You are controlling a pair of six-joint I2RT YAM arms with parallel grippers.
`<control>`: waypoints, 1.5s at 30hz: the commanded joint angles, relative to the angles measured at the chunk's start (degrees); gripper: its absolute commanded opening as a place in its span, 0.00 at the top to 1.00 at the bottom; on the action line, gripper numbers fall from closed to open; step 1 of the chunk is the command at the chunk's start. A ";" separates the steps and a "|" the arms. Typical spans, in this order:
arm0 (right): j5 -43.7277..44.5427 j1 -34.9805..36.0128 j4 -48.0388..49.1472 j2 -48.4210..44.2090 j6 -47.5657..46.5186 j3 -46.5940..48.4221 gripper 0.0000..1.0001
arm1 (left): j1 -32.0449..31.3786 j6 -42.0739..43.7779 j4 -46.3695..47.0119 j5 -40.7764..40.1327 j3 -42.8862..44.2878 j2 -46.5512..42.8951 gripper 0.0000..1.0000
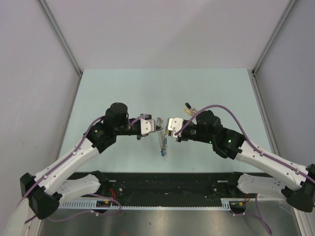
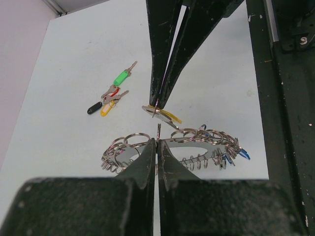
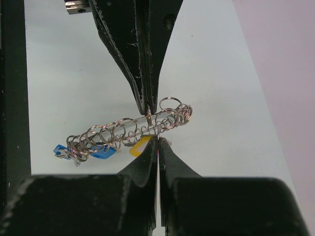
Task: Put the keys on the keyring
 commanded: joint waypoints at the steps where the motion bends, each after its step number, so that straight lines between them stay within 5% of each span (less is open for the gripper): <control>1: 0.59 0.61 0.54 -0.74 -0.13 -0.01 1.00 | -0.40 0.35 3.22 0.21 0.68 -1.18 1.00; 45: -0.29 1.14 0.80 1.81 -0.40 0.17 1.00 | -0.40 -0.35 3.48 3.11 0.77 -0.57 0.99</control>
